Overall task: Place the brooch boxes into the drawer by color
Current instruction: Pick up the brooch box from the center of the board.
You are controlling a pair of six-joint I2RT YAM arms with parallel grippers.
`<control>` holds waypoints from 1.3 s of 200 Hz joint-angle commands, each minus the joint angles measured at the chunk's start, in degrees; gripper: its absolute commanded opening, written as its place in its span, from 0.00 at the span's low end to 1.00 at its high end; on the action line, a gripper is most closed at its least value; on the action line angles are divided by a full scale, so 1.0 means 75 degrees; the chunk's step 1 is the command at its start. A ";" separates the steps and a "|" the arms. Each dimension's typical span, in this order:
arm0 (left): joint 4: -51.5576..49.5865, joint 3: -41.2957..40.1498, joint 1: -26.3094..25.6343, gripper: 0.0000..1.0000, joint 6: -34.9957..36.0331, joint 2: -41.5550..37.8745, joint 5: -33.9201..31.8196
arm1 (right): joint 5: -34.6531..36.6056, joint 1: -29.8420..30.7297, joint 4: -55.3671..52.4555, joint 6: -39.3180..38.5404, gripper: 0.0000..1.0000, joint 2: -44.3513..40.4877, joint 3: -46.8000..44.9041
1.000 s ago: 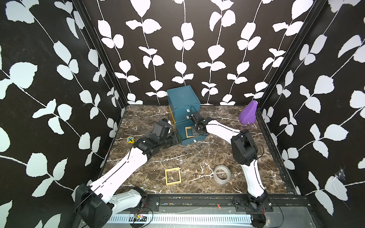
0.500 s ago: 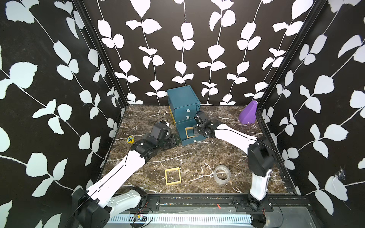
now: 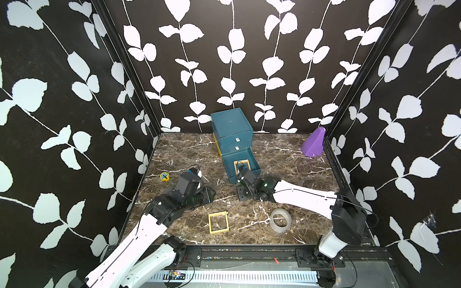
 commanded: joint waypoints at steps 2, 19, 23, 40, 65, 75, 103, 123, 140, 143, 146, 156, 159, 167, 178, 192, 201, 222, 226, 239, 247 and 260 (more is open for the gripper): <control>-0.1174 -0.0213 0.0030 0.43 -0.0050 -0.0569 0.0006 | -0.0058 0.0603 -0.0307 0.0839 0.40 0.0228 0.0070; -0.1730 -0.0272 0.0030 0.42 -0.0180 -0.0862 0.0016 | -0.0059 0.0869 -0.0699 0.0995 0.40 0.0668 0.0505; -0.1827 -0.0275 0.0030 0.43 -0.0183 -0.0911 0.0017 | -0.0054 0.0924 -0.0815 0.1038 0.40 0.0768 0.0610; -0.2151 -0.0234 0.0036 0.42 -0.0041 -0.1070 -0.0087 | -0.0012 0.1104 -0.1047 0.1241 0.40 0.1066 0.0762; -0.2286 -0.0234 0.0031 0.43 0.0097 -0.1016 0.0011 | 0.0011 0.1324 -0.1068 0.1456 0.41 0.1302 0.1066; -0.2239 -0.0254 0.0028 0.43 0.0096 -0.1025 0.0040 | 0.0014 0.1420 -0.1160 0.1512 0.42 0.1474 0.1177; -0.2048 -0.0386 0.0028 0.43 0.0052 -0.1158 0.0053 | -0.0025 0.1612 -0.1432 0.1632 0.42 0.1799 0.1477; -0.2006 -0.0497 0.0030 0.43 -0.0042 -0.1239 0.0124 | -0.0097 0.1681 -0.1325 0.1723 0.42 0.1807 0.1387; -0.1990 -0.0539 0.0030 0.43 -0.0115 -0.1321 0.0110 | -0.0167 0.1713 -0.1241 0.1753 0.42 0.1834 0.1325; -0.1993 -0.0544 0.0030 0.43 -0.0132 -0.1334 0.0102 | -0.0185 0.1721 -0.1228 0.1753 0.42 0.1857 0.1325; -0.1991 -0.0544 0.0030 0.43 -0.0148 -0.1353 0.0093 | -0.0217 0.1720 -0.1232 0.1753 0.42 0.1880 0.1330; -0.2006 -0.0544 0.0030 0.43 -0.0159 -0.1394 0.0062 | -0.0309 0.1734 -0.1244 0.1736 0.41 0.1973 0.1379; -0.2003 -0.0546 0.0027 0.43 -0.0167 -0.1413 0.0049 | -0.0339 0.1734 -0.1244 0.1730 0.41 0.2000 0.1393; -0.2006 -0.0556 0.0028 0.43 -0.0182 -0.1438 0.0032 | -0.0411 0.1745 -0.1246 0.1707 0.41 0.2076 0.1435; -0.2012 -0.0572 0.0030 0.43 -0.0210 -0.1463 0.0032 | -0.0506 0.1739 -0.1257 0.1683 0.40 0.2182 0.1494; -0.2016 -0.0586 0.0027 0.43 -0.0245 -0.1480 0.0029 | -0.0614 0.1757 -0.1331 0.1688 0.38 0.2291 0.1555; -0.2019 -0.0587 0.0024 0.43 -0.0256 -0.1501 0.0025 | -0.0636 0.1757 -0.1377 0.1715 0.37 0.2332 0.1576; -0.2021 -0.0568 0.0025 0.43 -0.0256 -0.1519 0.0015 | -0.0696 0.1757 -0.1303 0.1750 0.36 0.2378 0.1544; -0.2028 -0.0579 0.0032 0.43 -0.0251 -0.1515 0.0023 | -0.0729 0.1768 -0.1303 0.1751 0.35 0.2386 0.1541; -0.2008 -0.0600 0.0031 0.43 -0.0262 -0.1511 0.0037 | -0.0781 0.1779 -0.1300 0.1753 0.34 0.2443 0.1559; -0.1995 -0.0614 0.0031 0.43 -0.0282 -0.1500 0.0051 | -0.0790 0.1780 -0.1302 0.1770 0.33 0.2468 0.1570; -0.1934 -0.0650 0.0032 0.43 -0.0274 -0.1496 0.0081 | -0.0795 0.1780 -0.1332 0.1776 0.30 0.2497 0.1593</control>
